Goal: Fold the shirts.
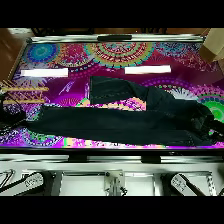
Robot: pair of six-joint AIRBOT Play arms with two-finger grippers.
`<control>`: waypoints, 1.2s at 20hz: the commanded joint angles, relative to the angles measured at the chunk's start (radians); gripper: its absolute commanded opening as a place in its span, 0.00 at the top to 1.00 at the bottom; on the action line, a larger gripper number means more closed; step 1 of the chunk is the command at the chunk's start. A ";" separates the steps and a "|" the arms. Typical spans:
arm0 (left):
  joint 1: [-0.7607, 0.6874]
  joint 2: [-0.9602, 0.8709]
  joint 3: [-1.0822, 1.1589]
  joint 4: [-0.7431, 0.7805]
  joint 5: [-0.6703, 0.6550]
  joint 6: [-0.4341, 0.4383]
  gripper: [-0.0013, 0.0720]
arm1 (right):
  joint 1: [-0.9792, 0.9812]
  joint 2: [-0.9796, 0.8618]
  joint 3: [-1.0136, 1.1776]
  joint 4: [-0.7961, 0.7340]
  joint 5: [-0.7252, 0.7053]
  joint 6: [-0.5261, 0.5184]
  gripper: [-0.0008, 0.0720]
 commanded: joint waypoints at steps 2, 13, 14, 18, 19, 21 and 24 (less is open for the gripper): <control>0.097 -0.003 -0.027 0.016 0.044 0.045 0.89 | -0.018 0.024 -0.098 -0.068 -0.148 0.000 0.87; 0.108 -0.034 -0.301 0.070 0.244 0.003 0.89 | -0.018 -0.037 -0.215 -0.167 -0.282 0.088 0.87; 0.108 -0.034 -0.310 0.071 0.245 0.002 0.89 | -0.018 -0.037 -0.234 -0.172 -0.276 0.087 0.87; 0.106 -0.038 -0.334 0.069 0.221 -0.001 0.79 | -0.018 -0.037 -0.322 -0.190 -0.295 0.068 0.51; 0.106 -0.037 -0.327 0.069 0.198 -0.001 0.50 | -0.018 -0.034 -0.312 -0.210 -0.288 0.056 0.25; 0.106 -0.034 -0.282 0.067 0.138 -0.002 0.05 | -0.018 -0.017 -0.255 -0.259 -0.258 0.044 0.25; 0.104 -0.008 -0.136 -0.161 0.107 0.000 0.06 | -0.018 0.024 -0.092 -0.178 -0.287 -0.008 0.25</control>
